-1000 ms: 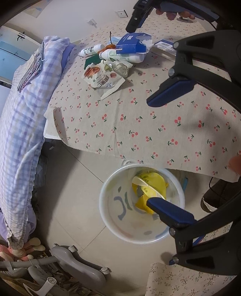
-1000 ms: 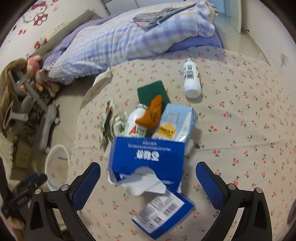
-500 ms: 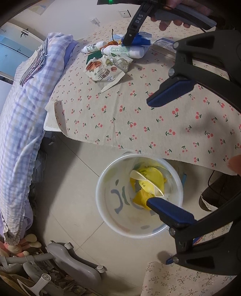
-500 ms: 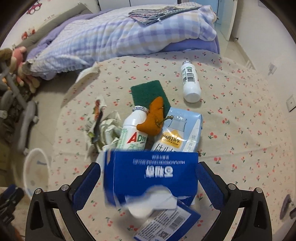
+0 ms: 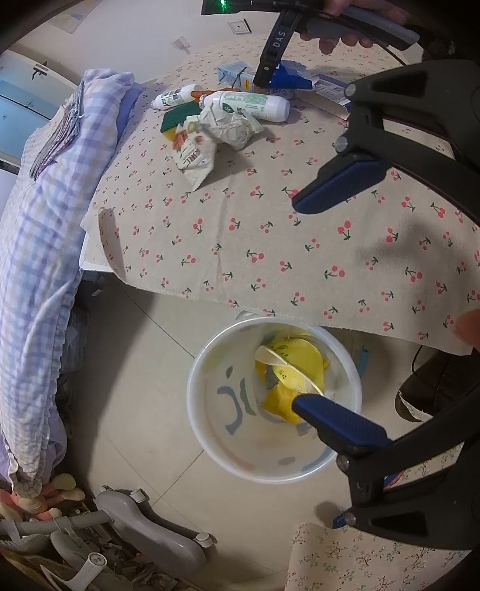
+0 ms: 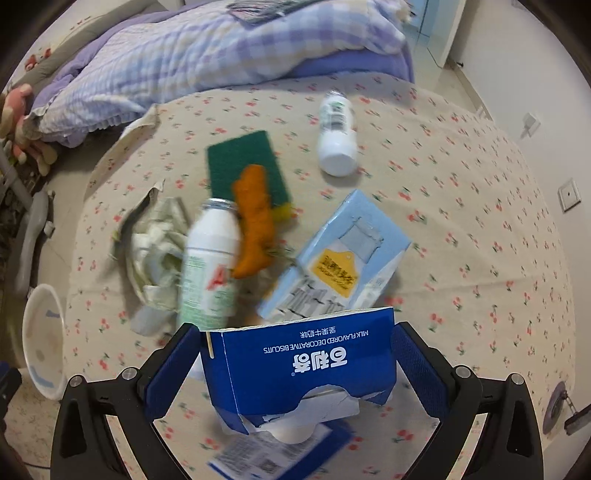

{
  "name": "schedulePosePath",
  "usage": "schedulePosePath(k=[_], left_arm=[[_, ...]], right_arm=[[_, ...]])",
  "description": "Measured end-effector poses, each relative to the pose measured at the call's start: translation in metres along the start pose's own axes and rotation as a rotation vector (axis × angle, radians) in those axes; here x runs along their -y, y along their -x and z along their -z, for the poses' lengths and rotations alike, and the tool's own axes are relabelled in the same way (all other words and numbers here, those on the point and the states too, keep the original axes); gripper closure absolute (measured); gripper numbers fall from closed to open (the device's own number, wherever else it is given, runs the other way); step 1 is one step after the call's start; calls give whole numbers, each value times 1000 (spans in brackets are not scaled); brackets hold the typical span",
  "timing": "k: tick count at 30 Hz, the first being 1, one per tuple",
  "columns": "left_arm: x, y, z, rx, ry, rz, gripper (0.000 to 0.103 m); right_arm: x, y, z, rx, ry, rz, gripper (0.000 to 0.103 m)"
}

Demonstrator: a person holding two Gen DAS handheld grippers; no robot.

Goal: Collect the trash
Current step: 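Grasp the blue biscuit box with the right tool and lift it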

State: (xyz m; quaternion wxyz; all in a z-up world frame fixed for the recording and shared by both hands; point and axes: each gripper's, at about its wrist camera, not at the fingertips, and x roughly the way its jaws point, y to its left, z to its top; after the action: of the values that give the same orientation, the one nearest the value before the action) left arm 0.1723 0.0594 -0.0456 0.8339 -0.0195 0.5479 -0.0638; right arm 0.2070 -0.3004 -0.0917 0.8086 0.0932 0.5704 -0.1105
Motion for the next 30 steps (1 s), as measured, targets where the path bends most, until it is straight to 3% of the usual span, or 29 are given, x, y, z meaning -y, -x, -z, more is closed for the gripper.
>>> schedulePosePath(k=[7,14,18,22,30], left_arm=[[10,-2,1,-8,-31,-2,5],[20,-3,3,-12,-51,-1,5],[26,-2,5,-14,-69,9,5],[36,-1,11,-24,-110,15,5],[54,-5,20,-43,-166,14,5]], right_arm=[[59,-2,1,-34,-97,-8,0],[98,20,5,9,-136,-126,0],[97,26,10,-9,5,-168,0],[86,17,24,-47,249,-70,0],[80,5,53,-58,536,27,1]])
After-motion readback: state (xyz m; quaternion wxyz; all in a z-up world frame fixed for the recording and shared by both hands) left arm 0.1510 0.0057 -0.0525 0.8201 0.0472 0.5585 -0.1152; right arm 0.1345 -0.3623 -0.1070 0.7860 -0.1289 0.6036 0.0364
